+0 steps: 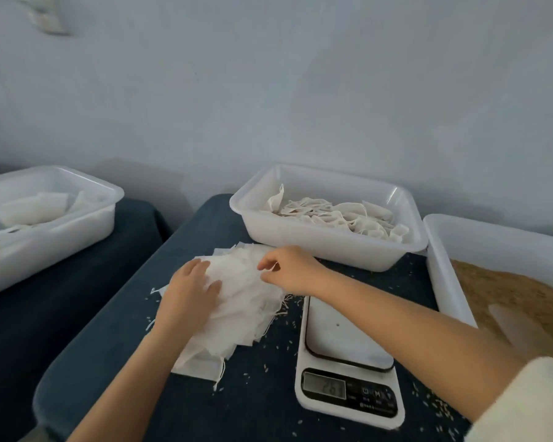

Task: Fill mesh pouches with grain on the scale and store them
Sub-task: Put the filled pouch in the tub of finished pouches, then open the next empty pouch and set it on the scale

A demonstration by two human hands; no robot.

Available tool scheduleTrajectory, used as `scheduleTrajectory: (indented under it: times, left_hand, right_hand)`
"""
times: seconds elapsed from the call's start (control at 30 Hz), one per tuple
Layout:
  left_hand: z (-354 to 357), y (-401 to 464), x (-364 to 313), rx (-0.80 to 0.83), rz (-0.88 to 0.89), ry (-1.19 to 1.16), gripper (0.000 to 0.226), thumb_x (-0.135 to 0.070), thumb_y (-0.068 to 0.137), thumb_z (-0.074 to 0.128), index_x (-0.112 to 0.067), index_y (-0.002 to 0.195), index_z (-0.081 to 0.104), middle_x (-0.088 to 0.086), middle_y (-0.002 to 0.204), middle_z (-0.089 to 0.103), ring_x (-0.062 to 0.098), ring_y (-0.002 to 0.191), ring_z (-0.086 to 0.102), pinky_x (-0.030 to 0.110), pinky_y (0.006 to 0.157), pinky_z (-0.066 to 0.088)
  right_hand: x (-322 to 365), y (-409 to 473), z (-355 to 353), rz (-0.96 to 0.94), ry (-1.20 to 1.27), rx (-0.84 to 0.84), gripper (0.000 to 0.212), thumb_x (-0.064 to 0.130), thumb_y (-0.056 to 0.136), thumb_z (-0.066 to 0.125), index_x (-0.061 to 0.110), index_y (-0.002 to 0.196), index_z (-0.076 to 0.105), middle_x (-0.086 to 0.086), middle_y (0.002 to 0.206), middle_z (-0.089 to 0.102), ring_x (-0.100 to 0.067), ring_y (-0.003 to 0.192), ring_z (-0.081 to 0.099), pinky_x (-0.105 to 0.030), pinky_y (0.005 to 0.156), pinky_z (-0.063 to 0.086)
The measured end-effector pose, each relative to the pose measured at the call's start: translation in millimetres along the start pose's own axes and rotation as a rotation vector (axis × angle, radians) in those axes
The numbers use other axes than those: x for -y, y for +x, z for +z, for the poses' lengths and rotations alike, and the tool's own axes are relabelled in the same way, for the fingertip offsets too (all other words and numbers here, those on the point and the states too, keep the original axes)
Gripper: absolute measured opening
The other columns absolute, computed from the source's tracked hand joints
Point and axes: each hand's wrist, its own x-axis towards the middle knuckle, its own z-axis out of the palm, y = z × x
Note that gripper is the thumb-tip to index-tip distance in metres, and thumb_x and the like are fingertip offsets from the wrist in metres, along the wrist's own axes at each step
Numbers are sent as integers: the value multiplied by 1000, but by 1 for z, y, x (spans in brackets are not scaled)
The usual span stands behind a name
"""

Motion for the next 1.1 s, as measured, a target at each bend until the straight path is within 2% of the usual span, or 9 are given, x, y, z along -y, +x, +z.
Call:
scheduleTrajectory:
  times: [0.13, 0.23, 0.33, 0.4, 0.5, 0.6, 0.77, 0.93, 1.1]
  left_hand:
    - [-4, 12, 2, 122, -48, 53, 18, -36, 92, 50, -18, 90, 48, 0, 93, 58, 24, 84, 56, 36, 76, 50]
    - [-5, 11, 2, 93, -9, 83, 14, -33, 92, 50, -21, 87, 46, 1, 87, 57, 21, 74, 54, 37, 70, 51]
    - [-6, 10, 2, 83, 48, 128, 24, -33, 94, 46, -13, 97, 59, 3, 95, 62, 21, 80, 59, 36, 72, 48]
    - [-6, 9, 3, 81, 114, 204, 29, -32, 97, 41, -10, 100, 59, 2, 96, 61, 21, 85, 57, 33, 73, 44]
    - [-6, 5, 3, 62, 206, 257, 26, -27, 97, 37, -11, 87, 54, 1, 85, 55, 19, 80, 52, 32, 67, 38]
    - [-7, 3, 7, 59, 283, 245, 18, -26, 97, 38, -15, 85, 46, -3, 80, 48, 18, 77, 48, 30, 62, 33]
    - [-9, -3, 11, 72, 373, 196, 37, -26, 97, 44, -20, 133, 47, -7, 125, 53, 14, 109, 51, 21, 85, 37]
    - [-3, -13, 10, -12, 451, 191, 30, -15, 97, 43, -17, 123, 59, -5, 123, 59, 16, 111, 53, 25, 87, 40]
    - [-1, -21, 9, -61, 481, 140, 22, -2, 87, 60, -8, 106, 69, 4, 104, 68, 26, 97, 62, 35, 78, 50]
  right_hand:
    - [17, 24, 26, 122, 184, -48, 38, 17, 87, 61, 11, 124, 61, -5, 128, 61, -20, 118, 55, -24, 98, 38]
    - [24, 37, 41, 190, 212, -33, 43, 19, 87, 62, 7, 128, 58, -8, 133, 57, -23, 122, 51, -27, 102, 39]
    - [29, 43, 48, 250, 296, -61, 42, 22, 86, 64, -4, 119, 60, -15, 125, 60, -30, 116, 56, -38, 99, 43]
    - [31, 46, 48, 272, 373, -83, 28, 24, 86, 62, -2, 96, 67, -16, 102, 66, -30, 99, 60, -38, 89, 46]
    - [32, 50, 43, 342, 470, -79, 32, 27, 86, 64, 17, 63, 44, 0, 68, 46, -20, 77, 47, -29, 67, 38]
    - [28, 49, 38, 418, 608, -42, 17, 23, 83, 69, 15, 80, 55, 0, 71, 49, -17, 66, 48, -24, 57, 36]
    - [16, 34, 29, 470, 919, -13, 13, 10, 88, 64, 17, 78, 59, -1, 74, 53, -10, 62, 50, -18, 51, 44]
    - [6, 8, 23, 484, 1029, 30, 9, 8, 90, 63, 11, 82, 59, -4, 73, 63, -10, 60, 63, -13, 44, 46]
    - [-2, -12, 19, 442, 872, 45, 8, 7, 89, 64, 12, 85, 59, -4, 70, 64, -4, 53, 64, -14, 47, 49]
